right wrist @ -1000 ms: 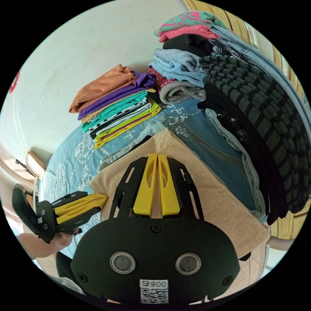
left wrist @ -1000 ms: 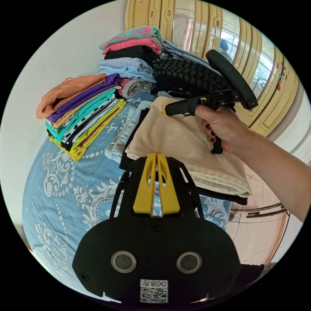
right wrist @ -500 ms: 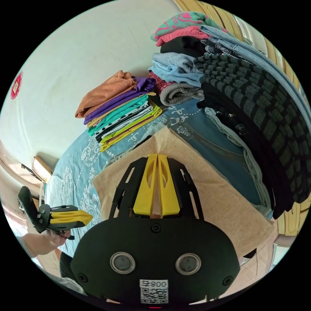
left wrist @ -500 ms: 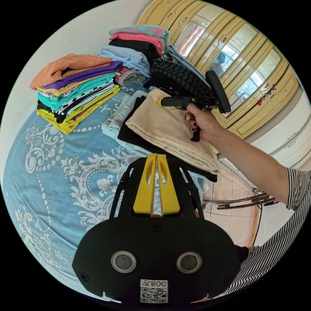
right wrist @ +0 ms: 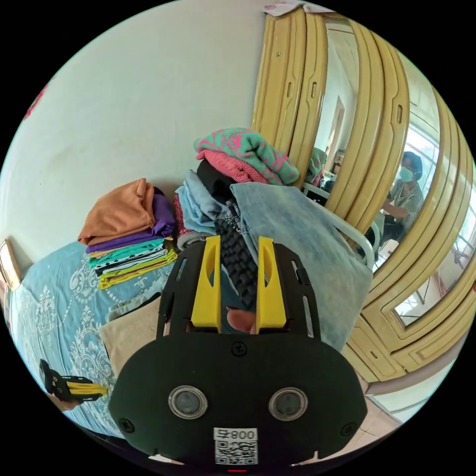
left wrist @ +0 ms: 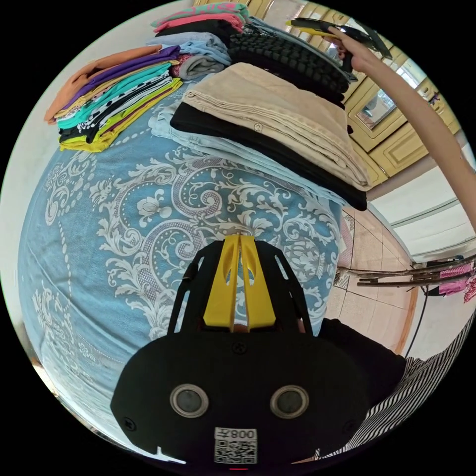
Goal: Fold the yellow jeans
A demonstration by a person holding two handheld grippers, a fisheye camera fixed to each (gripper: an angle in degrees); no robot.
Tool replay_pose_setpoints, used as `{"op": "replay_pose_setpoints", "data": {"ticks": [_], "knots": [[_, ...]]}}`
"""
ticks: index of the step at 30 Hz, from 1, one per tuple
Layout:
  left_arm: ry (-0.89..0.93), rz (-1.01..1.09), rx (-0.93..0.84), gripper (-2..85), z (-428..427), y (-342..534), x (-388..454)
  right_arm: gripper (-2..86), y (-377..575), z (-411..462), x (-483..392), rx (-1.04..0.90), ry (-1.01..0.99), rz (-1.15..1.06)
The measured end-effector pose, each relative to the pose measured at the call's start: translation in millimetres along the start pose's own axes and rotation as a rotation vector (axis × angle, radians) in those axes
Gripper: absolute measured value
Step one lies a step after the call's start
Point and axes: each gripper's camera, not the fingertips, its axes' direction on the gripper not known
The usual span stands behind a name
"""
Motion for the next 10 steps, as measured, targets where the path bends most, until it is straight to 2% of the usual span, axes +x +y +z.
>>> {"op": "replay_pose_setpoints", "data": {"ticks": [7,10], "knots": [[-0.091,-0.009,0.022,0.1,-5,35,12,8.9,-16,21,9,-0.136,0.069,0.013],[-0.108,0.012,0.017,0.1,-7,51,13,6.2,-10,18,10,-0.111,0.160,0.008]]}}
